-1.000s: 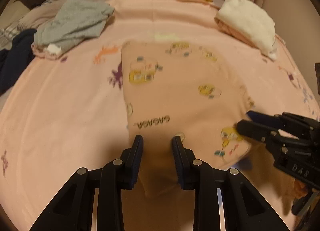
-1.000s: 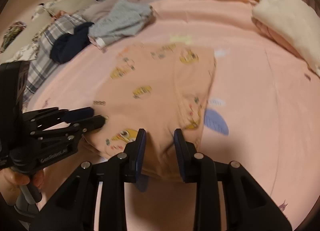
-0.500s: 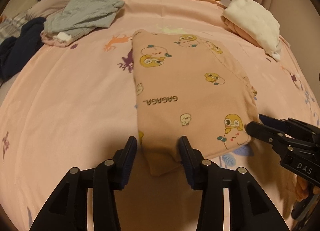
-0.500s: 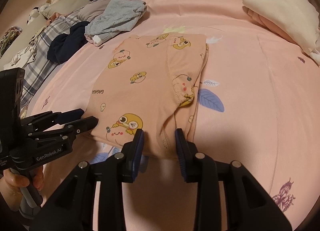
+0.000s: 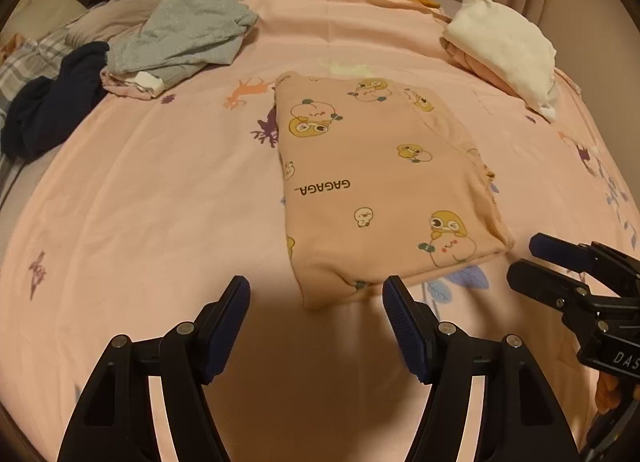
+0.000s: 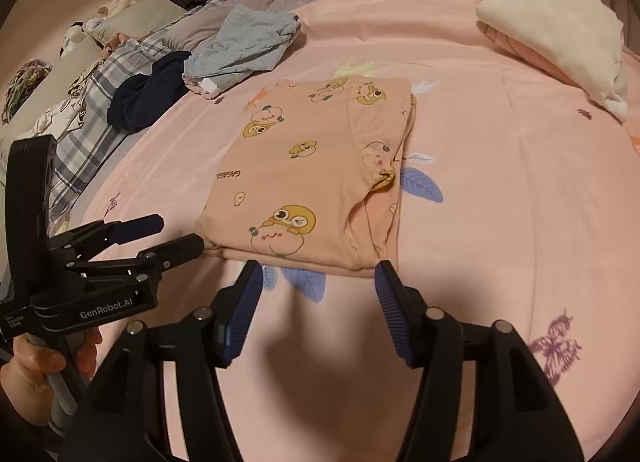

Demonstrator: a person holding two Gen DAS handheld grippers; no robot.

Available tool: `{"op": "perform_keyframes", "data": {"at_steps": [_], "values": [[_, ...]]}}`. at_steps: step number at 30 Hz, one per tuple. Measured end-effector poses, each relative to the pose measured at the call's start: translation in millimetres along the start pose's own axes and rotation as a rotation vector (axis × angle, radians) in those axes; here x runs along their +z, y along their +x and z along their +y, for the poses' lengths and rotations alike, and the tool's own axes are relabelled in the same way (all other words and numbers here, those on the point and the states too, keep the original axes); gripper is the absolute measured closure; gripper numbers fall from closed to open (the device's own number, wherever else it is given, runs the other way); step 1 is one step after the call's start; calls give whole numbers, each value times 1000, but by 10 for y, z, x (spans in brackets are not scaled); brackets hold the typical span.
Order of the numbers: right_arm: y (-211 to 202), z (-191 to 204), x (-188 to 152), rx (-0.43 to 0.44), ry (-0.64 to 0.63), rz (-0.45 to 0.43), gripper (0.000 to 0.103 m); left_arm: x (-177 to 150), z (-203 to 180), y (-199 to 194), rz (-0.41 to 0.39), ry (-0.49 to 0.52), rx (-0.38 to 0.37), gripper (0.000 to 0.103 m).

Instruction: Fold small clothes

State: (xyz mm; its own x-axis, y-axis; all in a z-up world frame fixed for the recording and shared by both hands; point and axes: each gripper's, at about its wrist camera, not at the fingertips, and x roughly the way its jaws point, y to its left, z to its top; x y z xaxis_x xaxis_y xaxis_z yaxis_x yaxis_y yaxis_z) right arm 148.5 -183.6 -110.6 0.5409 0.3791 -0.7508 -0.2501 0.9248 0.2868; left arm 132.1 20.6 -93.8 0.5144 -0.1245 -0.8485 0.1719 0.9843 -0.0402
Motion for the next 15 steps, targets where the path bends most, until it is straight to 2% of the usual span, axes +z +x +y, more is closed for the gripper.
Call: {"op": "perform_keyframes", "data": {"at_steps": [3, 5, 12, 15], "values": [[-102, 34, -21, -5, 6, -15, 32, -10, -14, -100, -9, -6, 4, 31], [-159, 50, -23, -4, 8, -23, 31, -14, -23, -158, -14, -9, 6, 27], [-353, 147, -48, -58, -4, -48, 18, -47, -49, -379, -25, -21, 2, 21], [-443, 164, -51, -69, 4, -57, 5, -63, -55, -486, -32, -34, 2, 15]]}}
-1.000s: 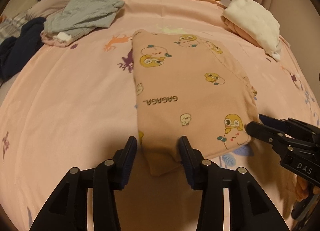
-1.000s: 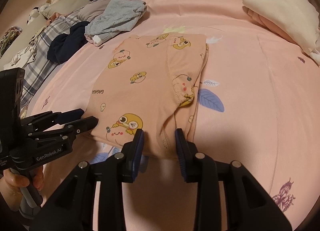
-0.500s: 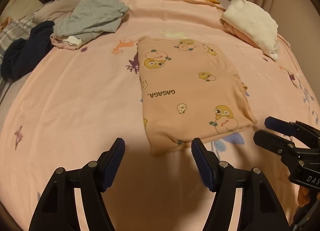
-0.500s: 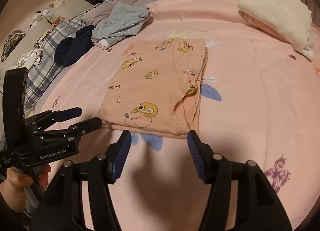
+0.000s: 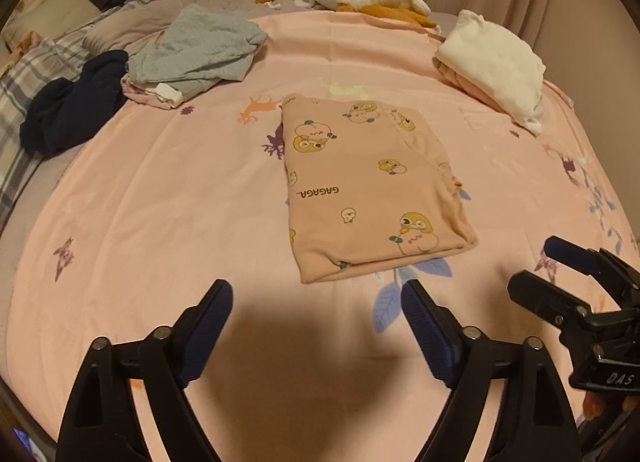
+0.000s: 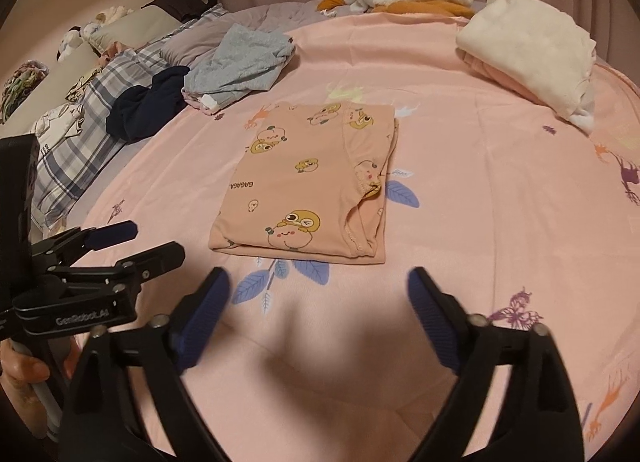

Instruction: Fold small clothes

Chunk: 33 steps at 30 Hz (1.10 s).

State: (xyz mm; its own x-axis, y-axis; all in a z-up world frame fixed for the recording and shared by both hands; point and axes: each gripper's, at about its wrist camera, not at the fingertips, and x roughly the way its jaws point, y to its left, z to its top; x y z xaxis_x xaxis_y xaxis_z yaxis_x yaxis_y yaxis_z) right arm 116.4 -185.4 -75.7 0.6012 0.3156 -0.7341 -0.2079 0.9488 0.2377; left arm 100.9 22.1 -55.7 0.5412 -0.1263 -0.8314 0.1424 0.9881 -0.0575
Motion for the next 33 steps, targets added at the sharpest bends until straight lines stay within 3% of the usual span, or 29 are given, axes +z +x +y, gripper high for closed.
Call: {"op": "perform_keyframes", "data": {"at_steps": [1, 4, 11, 23, 33], "values": [[-38, 6, 3, -1, 3, -3, 0, 0, -4, -27, 0, -3, 3, 12], [-157, 42, 9, -10, 0, -15, 0, -10, -16, -159, -10, -6, 27, 5], [-445, 216, 21, -55, -38, -59, 0, -28, -67, -437, -30, 8, 97, 4], [-860, 418, 164, -58, -42, -121, 0, 8, -67, -782, -76, -30, 78, 4], [-496, 412, 177, -70, -29, -47, 0, 28, 4, -599, -54, -50, 122, 3]]}}
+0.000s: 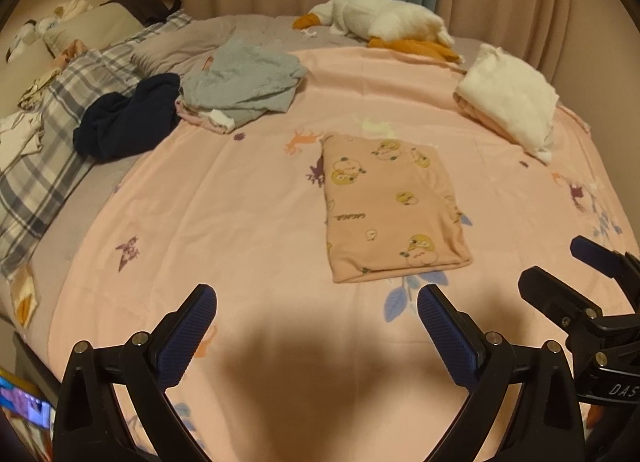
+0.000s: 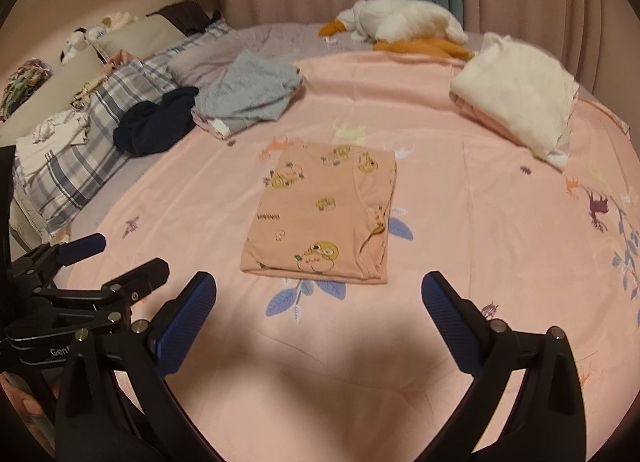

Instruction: Fold small clothes

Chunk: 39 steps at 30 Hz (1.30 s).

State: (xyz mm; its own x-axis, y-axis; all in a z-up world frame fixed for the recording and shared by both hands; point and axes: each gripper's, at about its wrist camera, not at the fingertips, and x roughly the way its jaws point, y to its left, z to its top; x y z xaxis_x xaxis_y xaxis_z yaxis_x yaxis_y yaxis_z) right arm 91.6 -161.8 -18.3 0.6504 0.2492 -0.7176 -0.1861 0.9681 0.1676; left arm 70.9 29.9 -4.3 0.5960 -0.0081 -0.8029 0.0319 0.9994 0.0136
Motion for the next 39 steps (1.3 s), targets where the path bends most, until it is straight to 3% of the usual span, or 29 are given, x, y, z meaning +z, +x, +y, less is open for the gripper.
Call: {"op": "perform_keyframes", "data": {"at_steps": [39], "values": [[16, -95, 12, -12, 13, 5, 0, -20, -45, 27, 25, 35, -10, 3]]}}
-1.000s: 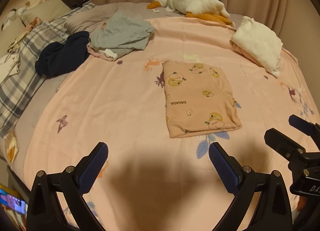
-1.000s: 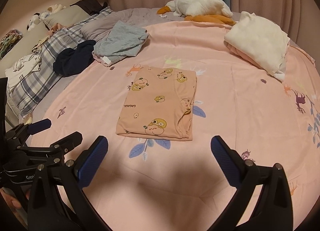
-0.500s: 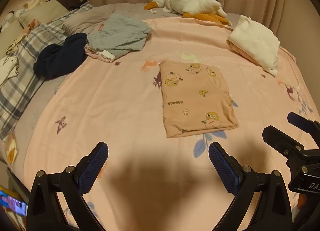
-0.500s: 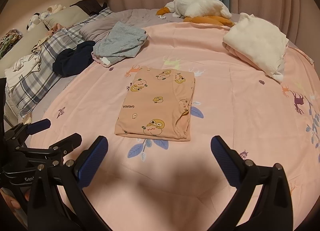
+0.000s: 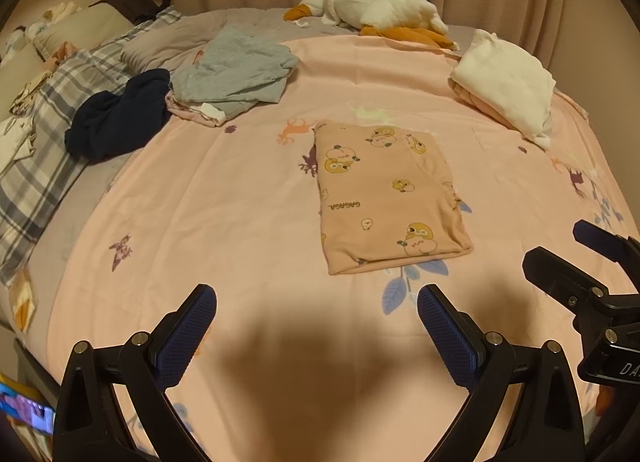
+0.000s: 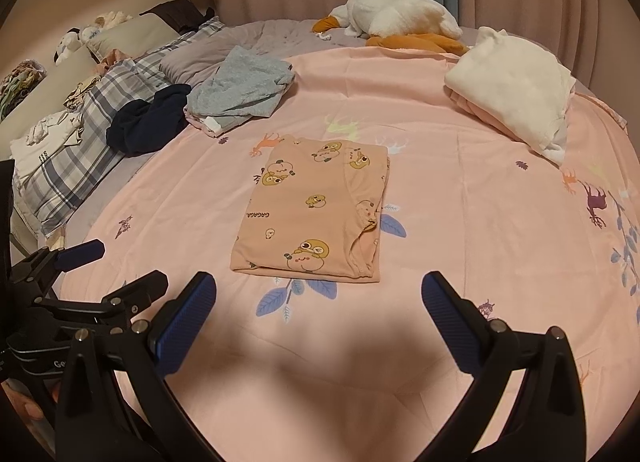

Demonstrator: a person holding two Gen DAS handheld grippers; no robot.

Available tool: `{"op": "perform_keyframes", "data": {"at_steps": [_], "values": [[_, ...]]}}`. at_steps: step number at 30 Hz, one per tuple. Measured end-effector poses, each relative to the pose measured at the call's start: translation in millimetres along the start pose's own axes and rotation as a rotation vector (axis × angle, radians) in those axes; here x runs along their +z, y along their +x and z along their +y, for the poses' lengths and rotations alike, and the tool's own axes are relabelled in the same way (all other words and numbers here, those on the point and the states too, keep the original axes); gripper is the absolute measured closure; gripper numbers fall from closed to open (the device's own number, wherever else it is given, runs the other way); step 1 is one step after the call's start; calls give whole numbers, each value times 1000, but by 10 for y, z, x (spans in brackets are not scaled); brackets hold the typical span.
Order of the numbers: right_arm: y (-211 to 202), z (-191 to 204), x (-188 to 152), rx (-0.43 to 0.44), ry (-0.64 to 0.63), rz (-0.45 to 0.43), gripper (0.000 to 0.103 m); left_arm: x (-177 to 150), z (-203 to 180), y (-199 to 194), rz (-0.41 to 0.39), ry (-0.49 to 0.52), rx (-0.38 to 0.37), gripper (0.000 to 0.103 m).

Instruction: Fold small clothes

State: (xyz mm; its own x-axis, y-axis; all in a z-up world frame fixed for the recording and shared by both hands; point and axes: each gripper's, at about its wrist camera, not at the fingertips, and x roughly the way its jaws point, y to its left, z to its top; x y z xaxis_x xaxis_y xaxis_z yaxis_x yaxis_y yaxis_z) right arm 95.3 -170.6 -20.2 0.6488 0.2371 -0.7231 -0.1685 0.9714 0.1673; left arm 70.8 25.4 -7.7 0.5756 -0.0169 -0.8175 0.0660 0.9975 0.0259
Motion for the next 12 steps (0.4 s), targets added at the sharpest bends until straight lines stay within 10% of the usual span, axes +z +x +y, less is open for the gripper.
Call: {"op": "perform_keyframes", "data": {"at_steps": [12], "values": [[5, 31, -2, 0, 5, 4, 0, 3, 2, 3, 0, 0, 1, 3]]}}
